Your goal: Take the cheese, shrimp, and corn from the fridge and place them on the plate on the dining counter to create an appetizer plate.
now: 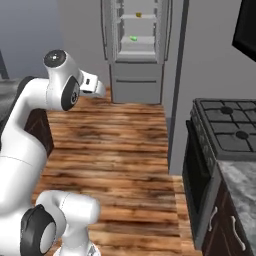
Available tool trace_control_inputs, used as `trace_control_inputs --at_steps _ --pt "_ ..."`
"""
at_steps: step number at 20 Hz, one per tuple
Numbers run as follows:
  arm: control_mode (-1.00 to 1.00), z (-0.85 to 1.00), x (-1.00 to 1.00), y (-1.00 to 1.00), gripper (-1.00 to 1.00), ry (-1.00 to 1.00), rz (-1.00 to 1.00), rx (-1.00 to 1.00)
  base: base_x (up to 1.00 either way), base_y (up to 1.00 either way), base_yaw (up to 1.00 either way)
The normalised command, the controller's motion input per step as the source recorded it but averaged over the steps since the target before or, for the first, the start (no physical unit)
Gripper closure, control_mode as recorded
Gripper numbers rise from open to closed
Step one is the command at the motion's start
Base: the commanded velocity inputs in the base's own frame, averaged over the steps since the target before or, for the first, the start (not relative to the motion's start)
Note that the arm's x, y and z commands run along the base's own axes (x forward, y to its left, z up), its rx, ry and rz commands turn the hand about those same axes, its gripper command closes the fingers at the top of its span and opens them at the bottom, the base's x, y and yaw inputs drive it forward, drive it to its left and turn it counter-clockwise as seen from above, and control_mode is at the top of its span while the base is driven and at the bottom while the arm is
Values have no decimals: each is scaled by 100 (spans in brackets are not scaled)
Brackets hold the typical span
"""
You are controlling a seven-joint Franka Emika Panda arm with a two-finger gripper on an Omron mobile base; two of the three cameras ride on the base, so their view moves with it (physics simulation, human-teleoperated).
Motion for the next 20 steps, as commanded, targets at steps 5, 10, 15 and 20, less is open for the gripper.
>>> trace_control_inputs --at_steps 5,10,15,20 --pt "100 0 0 0 -100 0 0 0 100 -19 7" --pt "100 0 0 0 -100 0 0 0 100 -4 2" --pt "100 0 0 0 -100 0 0 0 100 0 3" --pt "100 0 0 0 -100 0 0 0 100 -6 4"
